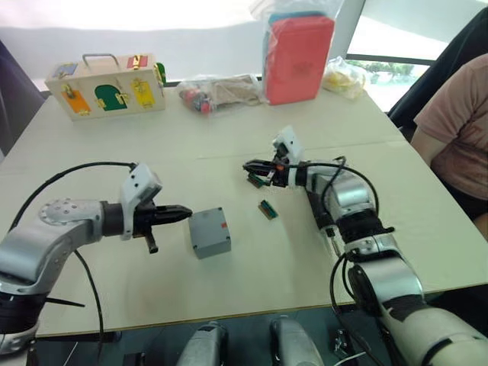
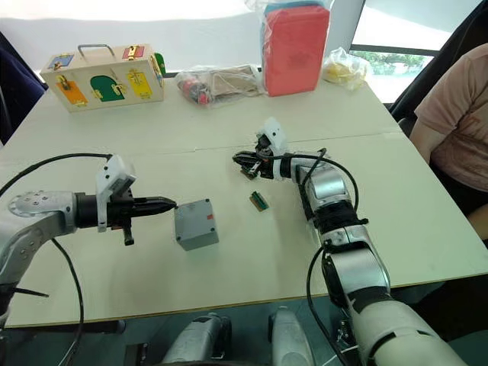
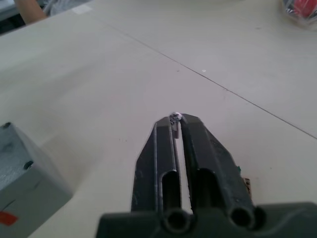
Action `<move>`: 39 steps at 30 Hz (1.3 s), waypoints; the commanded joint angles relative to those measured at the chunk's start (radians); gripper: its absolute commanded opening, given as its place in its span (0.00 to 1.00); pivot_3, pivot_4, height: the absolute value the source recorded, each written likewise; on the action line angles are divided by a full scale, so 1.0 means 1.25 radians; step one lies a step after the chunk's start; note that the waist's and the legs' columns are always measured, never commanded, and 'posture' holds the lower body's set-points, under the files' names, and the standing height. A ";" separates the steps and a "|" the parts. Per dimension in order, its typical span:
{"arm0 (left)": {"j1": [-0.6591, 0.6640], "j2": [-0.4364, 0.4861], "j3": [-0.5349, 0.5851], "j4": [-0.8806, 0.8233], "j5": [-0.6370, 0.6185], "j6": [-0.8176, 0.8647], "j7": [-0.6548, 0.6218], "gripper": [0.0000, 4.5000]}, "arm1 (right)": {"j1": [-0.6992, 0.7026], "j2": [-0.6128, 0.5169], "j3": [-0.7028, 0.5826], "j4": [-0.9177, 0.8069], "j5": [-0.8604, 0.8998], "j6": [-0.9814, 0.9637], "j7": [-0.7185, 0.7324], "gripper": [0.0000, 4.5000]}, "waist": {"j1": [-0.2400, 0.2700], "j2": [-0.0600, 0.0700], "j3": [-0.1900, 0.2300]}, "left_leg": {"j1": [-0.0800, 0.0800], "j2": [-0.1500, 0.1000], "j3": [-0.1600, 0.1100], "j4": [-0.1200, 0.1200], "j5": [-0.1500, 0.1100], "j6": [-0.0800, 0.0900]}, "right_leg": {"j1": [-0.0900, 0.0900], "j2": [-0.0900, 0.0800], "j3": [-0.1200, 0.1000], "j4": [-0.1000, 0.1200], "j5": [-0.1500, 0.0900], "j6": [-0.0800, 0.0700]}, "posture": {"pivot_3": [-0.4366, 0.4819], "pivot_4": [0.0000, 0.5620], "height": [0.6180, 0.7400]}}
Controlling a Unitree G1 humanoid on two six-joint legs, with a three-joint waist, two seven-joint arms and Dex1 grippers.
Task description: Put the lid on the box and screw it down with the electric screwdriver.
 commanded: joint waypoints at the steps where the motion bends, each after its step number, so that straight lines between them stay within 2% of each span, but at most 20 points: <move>1: 0.020 0.033 0.047 -0.046 -0.037 0.011 -0.031 0.00 | 0.071 -0.015 0.040 -0.227 0.065 0.098 0.020 0.01 | 0.001 0.000 0.000 | 0.000 0.000 0.000 0.000 0.000 0.000 | 0.000 0.000 0.000 0.000 0.000 0.000 | 0.48 0.27 1.00; 8: 0.021 0.036 0.046 -0.044 -0.043 0.012 -0.028 0.00 | 0.117 0.011 0.089 -0.299 0.077 0.143 -0.030 0.01 | 0.004 0.000 0.000 | 0.000 0.000 0.000 0.000 0.000 0.000 | 0.000 0.000 0.000 0.001 0.000 0.000 | 0.48 0.27 1.00; 39: 0.012 0.022 0.040 -0.050 -0.047 0.015 0.018 0.00 | 0.091 0.025 0.135 -0.200 0.070 0.090 -0.059 0.01 | 0.006 0.000 0.000 | 0.000 0.000 0.000 0.000 0.000 0.000 | 0.000 0.000 0.000 0.001 0.000 0.000 | 0.48 0.27 1.00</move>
